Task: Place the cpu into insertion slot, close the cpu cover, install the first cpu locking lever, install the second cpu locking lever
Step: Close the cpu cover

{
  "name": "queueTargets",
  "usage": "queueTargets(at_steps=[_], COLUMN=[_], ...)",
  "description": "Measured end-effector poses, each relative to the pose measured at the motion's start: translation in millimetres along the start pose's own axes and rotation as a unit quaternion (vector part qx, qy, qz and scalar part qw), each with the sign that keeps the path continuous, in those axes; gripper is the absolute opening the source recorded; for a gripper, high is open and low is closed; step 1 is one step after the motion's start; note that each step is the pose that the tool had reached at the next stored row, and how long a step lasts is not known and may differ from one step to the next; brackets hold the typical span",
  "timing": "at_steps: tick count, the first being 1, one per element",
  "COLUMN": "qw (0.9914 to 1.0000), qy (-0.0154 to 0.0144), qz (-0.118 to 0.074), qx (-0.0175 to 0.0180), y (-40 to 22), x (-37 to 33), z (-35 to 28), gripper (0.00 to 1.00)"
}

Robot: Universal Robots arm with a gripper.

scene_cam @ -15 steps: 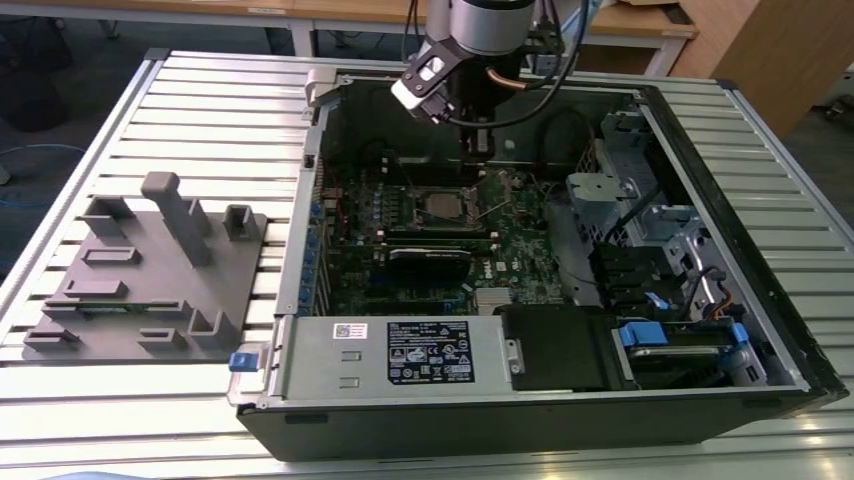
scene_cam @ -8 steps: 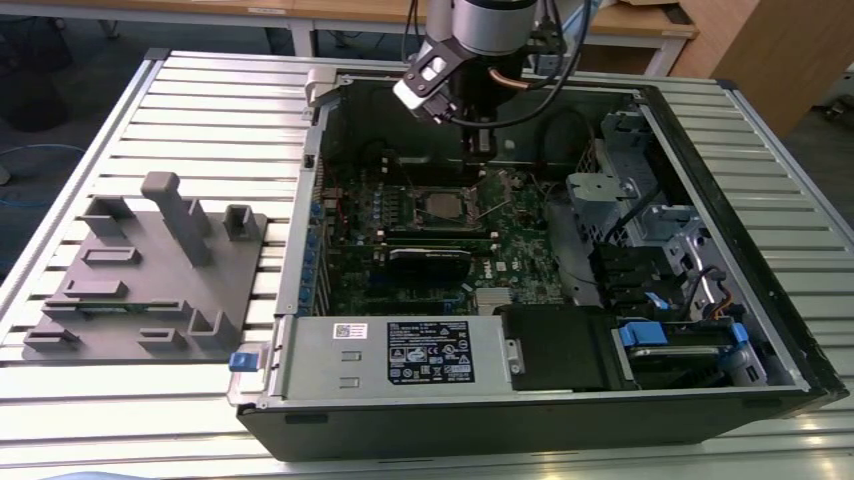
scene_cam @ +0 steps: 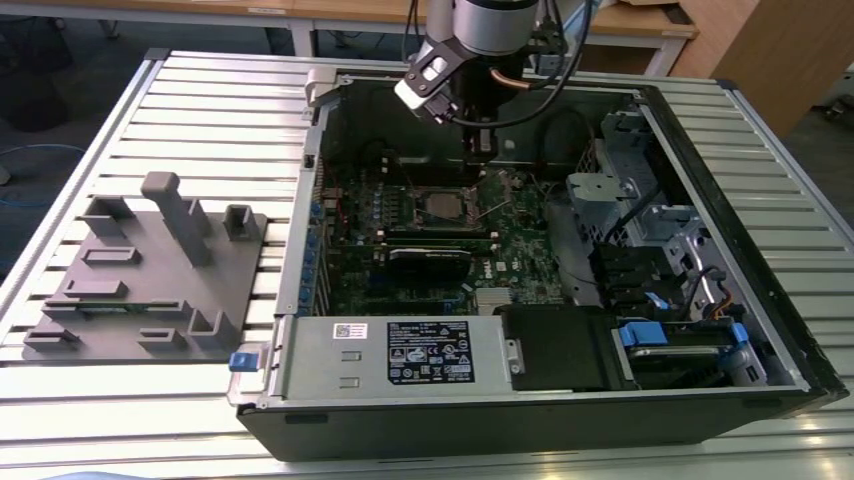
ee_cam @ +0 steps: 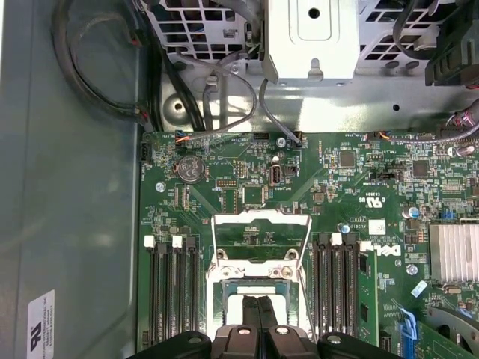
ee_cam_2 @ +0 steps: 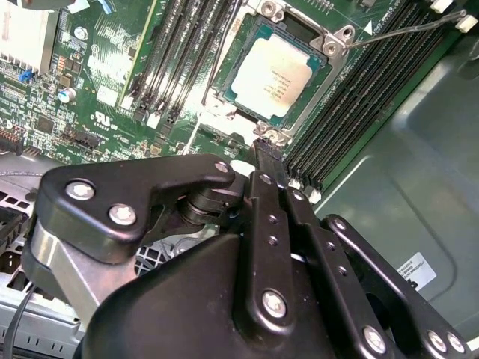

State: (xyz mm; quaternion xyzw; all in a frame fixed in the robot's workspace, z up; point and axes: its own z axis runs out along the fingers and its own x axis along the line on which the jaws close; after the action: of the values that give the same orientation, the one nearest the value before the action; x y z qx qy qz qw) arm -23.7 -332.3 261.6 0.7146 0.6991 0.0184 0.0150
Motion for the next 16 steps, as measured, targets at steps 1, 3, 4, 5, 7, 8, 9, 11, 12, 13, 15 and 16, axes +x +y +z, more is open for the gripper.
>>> queueTargets(at_steps=[1,3,4,5,7,8,9,11,12,13,15,16], qw=[1.00000,1.00000,1.00000,1.00000,1.00000,1.00000,1.00000,1.00000,1.00000,1.00000,1.00000,1.00000], qy=[0.0000,0.0000,0.0000,0.0000,0.0000,0.0000,0.0000,0.0000,0.0000,0.0000,0.0000,0.0000], qz=[0.000,0.000,0.000,0.000,0.000,0.000,0.000,0.000,0.000,0.000,0.000,0.000], qx=[0.0000,0.0000,0.0000,0.0000,0.0000,0.0000,0.0000,0.0000,0.0000,0.0000,0.0000,0.0000], y=[0.0,0.1,0.3,0.6,1.0,1.3,1.6,2.3,2.7,3.2,3.7,3.8], x=[0.0,0.0,0.0,0.1,0.1,0.1,0.1,0.2,0.2,0.2,0.2,0.2], z=[0.0,0.0,0.0,0.0,0.1,0.1,0.1,0.2,0.3,0.3,0.4,0.4], gripper=[0.10,0.10,0.10,0.10,0.10,0.10,0.10,0.10,0.10,0.10,0.10,0.10])
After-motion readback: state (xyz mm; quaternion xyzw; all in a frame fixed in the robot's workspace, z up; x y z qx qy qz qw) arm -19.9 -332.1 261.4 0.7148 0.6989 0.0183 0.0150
